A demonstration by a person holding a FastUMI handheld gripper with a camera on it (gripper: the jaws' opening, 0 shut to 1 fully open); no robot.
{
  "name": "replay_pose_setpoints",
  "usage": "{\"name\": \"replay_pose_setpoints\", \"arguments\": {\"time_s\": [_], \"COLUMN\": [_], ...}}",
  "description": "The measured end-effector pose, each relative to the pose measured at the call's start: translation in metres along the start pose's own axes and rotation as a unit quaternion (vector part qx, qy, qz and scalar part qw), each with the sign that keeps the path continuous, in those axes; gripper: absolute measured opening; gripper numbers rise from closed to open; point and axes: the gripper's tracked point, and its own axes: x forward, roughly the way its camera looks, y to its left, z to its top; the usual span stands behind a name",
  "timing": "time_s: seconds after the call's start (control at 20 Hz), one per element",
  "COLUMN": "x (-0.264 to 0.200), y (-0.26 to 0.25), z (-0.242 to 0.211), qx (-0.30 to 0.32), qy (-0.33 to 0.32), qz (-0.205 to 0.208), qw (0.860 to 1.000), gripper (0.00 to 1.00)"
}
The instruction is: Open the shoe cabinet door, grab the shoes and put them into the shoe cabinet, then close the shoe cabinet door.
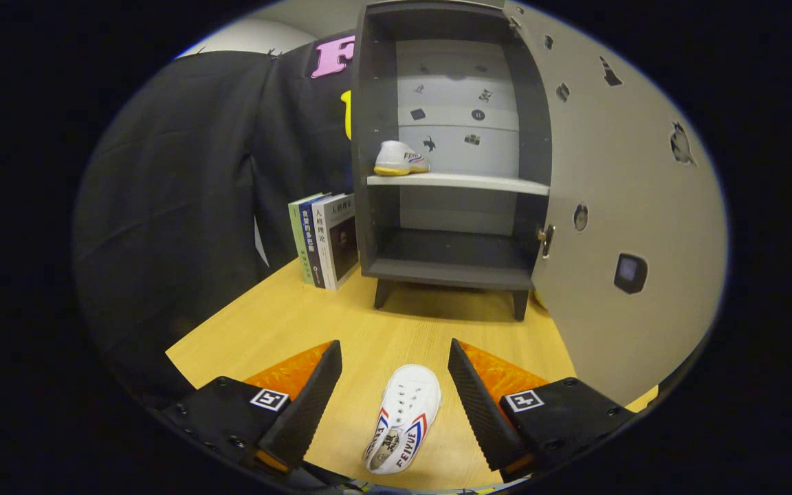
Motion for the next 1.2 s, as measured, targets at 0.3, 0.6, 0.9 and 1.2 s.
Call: {"name": "replay_pose_setpoints", "arguments": {"time_s": [0.3,0.6,0.9,1.2], "x": [0.010,0.008,0.003,0.011], "y": [0.010,0.022,0.023,0.025], "z": [-0.043,-0.075,-0.098,-0.120], "qx": [0.024,0.043,0.034,0.024], "qy": [0.079,0.143,0.198,0.234], "qz": [0.017,0.037,0.042,0.039], "qw": [0.996,0.988,0.979,0.971], "gripper": [0.93,0.88,0.89,0.73]}}
